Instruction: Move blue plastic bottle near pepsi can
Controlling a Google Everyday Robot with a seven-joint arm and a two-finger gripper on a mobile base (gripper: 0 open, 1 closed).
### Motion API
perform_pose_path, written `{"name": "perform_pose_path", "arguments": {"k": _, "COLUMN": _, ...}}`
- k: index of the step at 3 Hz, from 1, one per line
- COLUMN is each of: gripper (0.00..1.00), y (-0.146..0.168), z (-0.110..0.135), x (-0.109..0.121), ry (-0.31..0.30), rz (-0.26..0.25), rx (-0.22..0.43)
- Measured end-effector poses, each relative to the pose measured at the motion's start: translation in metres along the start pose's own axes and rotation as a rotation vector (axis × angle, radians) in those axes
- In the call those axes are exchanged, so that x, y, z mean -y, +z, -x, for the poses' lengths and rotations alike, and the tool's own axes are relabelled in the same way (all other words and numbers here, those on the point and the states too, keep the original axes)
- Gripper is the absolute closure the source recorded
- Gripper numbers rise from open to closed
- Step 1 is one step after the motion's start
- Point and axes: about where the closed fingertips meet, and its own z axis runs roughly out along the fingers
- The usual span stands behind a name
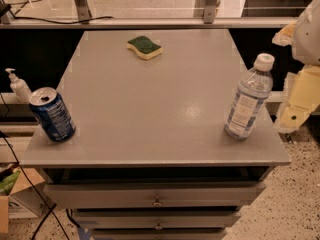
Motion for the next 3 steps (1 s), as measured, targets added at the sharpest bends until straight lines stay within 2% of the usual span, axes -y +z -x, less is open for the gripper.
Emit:
{"name": "perform_pose_path", "arguments": {"k": 1, "gripper": 0.00, "y": -0.002, "z": 0.001, "x": 0.001, "ry": -0.002, "rz": -0.006, "rx": 0.009}}
{"name": "perform_pose_path", "arguments": {"k": 2, "gripper": 0.00, "y": 0.002, "z": 0.003, "x": 0.005, "ry": -0.004, "rz": -0.026, "rx": 0.071}}
{"name": "perform_pose_path", "arguments": {"k": 3, "gripper": 0.00, "y": 0.016, "z": -0.003, "x": 0.017, "ry": 0.022, "rz": -0.037, "rx": 0.206}}
